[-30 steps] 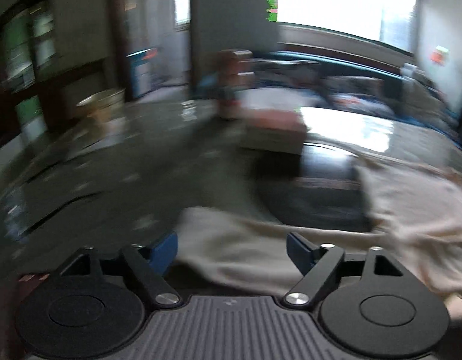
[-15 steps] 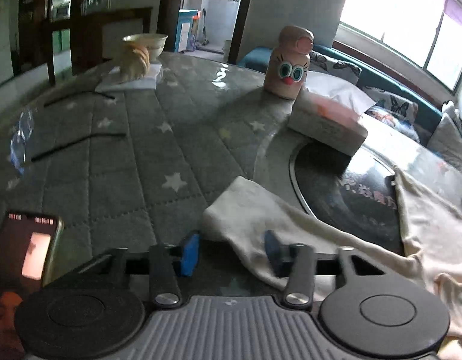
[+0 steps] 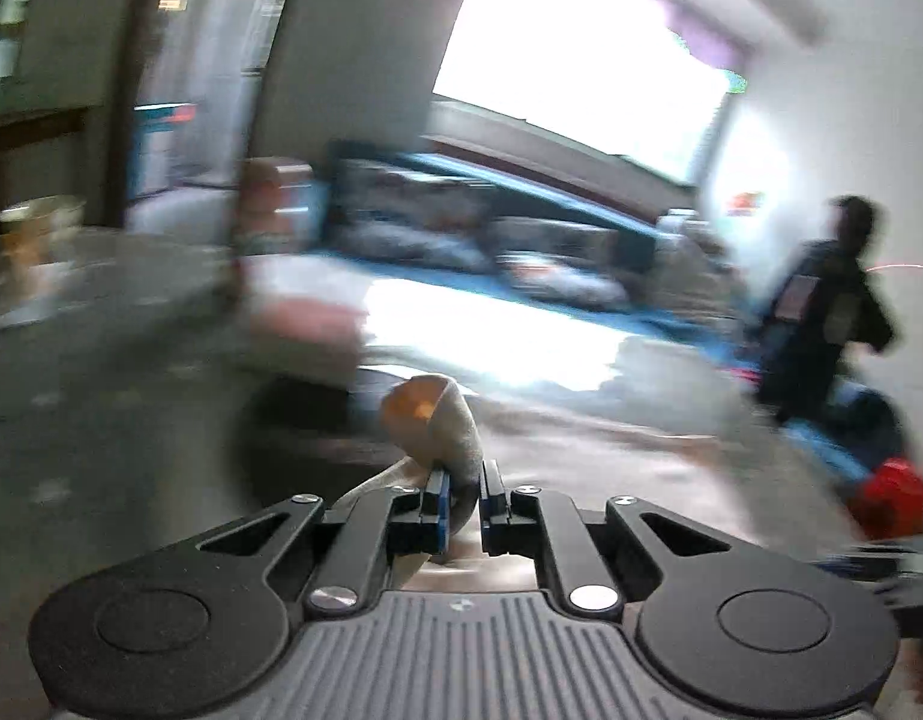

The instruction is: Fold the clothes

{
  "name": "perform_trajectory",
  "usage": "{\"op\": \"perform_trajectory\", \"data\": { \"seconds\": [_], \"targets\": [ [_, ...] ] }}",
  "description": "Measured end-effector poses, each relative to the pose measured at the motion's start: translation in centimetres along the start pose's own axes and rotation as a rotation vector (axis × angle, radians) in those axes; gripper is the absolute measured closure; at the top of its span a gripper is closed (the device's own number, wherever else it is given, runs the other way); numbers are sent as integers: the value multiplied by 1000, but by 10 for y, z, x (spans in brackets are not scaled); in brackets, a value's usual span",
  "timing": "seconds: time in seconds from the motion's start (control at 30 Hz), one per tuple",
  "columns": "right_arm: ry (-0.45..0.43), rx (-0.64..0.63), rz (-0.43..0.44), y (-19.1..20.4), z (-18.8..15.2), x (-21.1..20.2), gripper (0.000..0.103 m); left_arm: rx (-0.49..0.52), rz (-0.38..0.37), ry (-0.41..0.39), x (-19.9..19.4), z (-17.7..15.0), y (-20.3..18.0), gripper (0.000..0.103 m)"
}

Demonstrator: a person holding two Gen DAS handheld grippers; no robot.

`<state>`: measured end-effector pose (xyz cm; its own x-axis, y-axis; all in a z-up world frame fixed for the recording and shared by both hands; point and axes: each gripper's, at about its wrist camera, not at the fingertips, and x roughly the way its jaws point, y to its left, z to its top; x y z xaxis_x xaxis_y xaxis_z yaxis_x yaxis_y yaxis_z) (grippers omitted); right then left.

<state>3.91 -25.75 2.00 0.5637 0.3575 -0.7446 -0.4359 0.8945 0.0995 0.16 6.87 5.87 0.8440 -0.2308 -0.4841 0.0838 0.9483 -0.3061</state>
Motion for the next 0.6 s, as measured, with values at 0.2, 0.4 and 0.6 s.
{"op": "perform_trajectory", "data": {
  "seconds": [0.2,0.4,0.6],
  "targets": [
    [-6,58,-2,-14,-4,-6,54,110,-171,118,38,-32,-66,92],
    [-2,91,23,-18,-6,-4,54,195,-201,239,55,-69,-86,70],
    [9,56,84,1,-2,7,55,181,-143,198,27,-59,-55,52]
  ]
}}
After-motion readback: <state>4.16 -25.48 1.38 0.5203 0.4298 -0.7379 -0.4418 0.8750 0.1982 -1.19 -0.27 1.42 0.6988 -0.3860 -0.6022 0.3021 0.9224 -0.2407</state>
